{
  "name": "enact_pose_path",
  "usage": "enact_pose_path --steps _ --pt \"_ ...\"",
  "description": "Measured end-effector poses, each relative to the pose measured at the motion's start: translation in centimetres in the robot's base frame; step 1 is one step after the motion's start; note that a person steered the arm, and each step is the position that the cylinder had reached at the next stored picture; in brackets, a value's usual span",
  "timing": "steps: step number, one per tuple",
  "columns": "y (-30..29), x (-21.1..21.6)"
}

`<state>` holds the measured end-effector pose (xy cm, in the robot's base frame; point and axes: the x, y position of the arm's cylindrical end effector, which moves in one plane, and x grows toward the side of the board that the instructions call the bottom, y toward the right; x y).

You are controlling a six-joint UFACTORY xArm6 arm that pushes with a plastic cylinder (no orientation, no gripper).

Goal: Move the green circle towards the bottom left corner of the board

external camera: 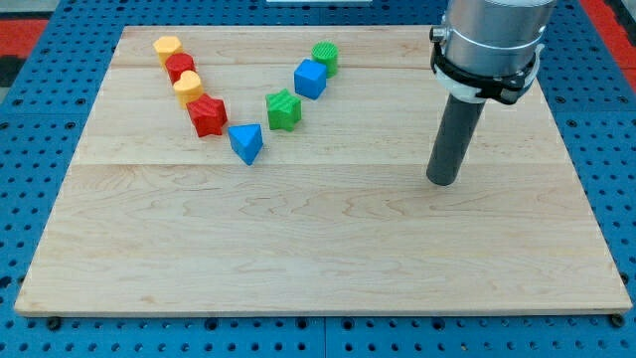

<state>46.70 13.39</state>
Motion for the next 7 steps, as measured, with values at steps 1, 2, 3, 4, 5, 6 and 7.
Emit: enact_pose_path --steps 1,2,3,4,5,6,7 --pt "0.2 0.0" --pt "2.8 -2.4" --pt "4.0 -9.6" --pt "2.4 -17.1" --pt "-1.9 -21.8" --pt "-5.5 -23.1" --pt "-9.8 -24.7"
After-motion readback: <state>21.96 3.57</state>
